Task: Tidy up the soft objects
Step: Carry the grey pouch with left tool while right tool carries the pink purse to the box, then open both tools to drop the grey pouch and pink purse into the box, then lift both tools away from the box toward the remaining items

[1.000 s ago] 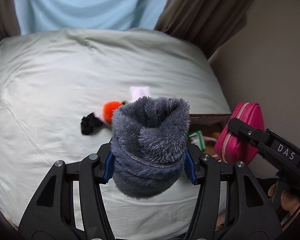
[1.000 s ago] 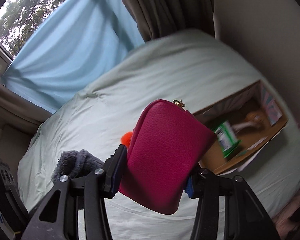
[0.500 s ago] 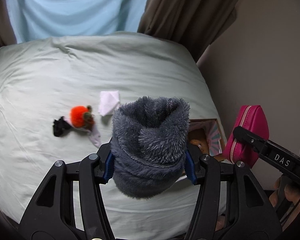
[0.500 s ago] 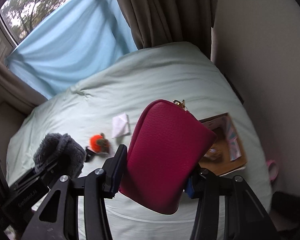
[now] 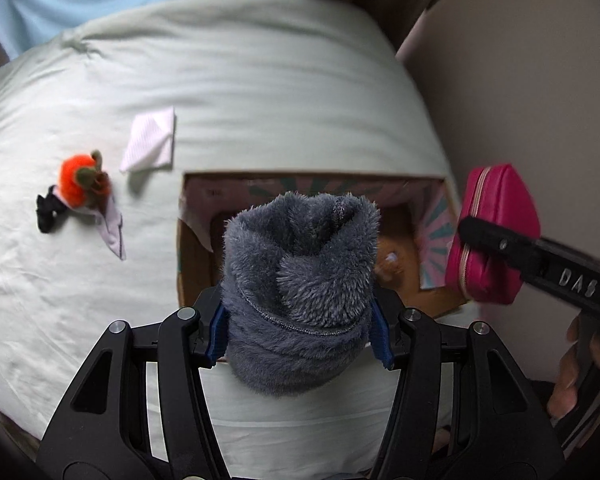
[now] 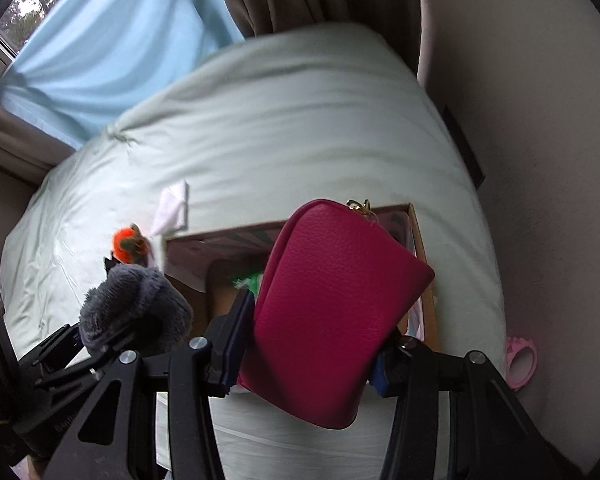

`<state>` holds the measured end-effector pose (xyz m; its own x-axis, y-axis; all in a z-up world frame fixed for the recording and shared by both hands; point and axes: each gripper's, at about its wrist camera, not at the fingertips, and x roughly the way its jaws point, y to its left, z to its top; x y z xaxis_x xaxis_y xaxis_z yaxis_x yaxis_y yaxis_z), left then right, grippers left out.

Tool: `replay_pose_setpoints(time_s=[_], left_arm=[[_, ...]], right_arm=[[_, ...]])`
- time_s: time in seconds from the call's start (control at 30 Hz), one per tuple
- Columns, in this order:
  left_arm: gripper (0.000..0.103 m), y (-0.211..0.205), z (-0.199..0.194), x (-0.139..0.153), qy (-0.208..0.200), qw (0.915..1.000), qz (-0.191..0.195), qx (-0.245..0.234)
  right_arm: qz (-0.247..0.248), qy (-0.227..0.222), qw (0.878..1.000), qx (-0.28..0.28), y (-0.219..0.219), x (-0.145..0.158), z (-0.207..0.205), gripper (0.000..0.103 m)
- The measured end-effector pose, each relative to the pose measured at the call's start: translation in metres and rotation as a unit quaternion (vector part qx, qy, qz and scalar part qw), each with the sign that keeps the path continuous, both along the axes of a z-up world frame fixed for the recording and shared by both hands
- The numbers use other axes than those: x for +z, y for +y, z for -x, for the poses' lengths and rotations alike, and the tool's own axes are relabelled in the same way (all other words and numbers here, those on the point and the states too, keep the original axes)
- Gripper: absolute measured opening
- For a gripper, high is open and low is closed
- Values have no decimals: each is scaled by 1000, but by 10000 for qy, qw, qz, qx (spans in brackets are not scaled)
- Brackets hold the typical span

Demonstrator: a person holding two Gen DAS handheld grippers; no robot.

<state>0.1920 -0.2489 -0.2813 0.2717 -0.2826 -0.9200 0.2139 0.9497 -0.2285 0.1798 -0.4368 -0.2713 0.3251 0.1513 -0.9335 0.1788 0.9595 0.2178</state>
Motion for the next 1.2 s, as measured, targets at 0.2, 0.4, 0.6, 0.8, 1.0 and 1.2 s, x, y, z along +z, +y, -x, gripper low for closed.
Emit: replay_pose_setpoints(time_s=[0.2,0.4,0.6,0.8,1.0,1.2], left_arm=[[52,-16,-3,-55,412,9972,-577,-224],[52,-20,1,-73,576,9940,-874,-329],[96,-34,-2,-65,283,9896,-1278,-605],[97,-31,4,-64,102,9799,-1755,-942],[97,-18,10,-57,135,9834,-1630,-783],[97,-11,24,-38,-47,9863,-1452,-786]], right_arm=[[-258,556,9975,364,-2,-61,-16,46],[-161,943,9911,922,19,-93,-13,46],[-505,933,9903,899,19,-98,-23,58],[-509,612,9954,540,4,-88,-24,96],[-452,529,9966,444,7,-79,-21,96],[-260,328,9985,348,7,-61,-10,96]])
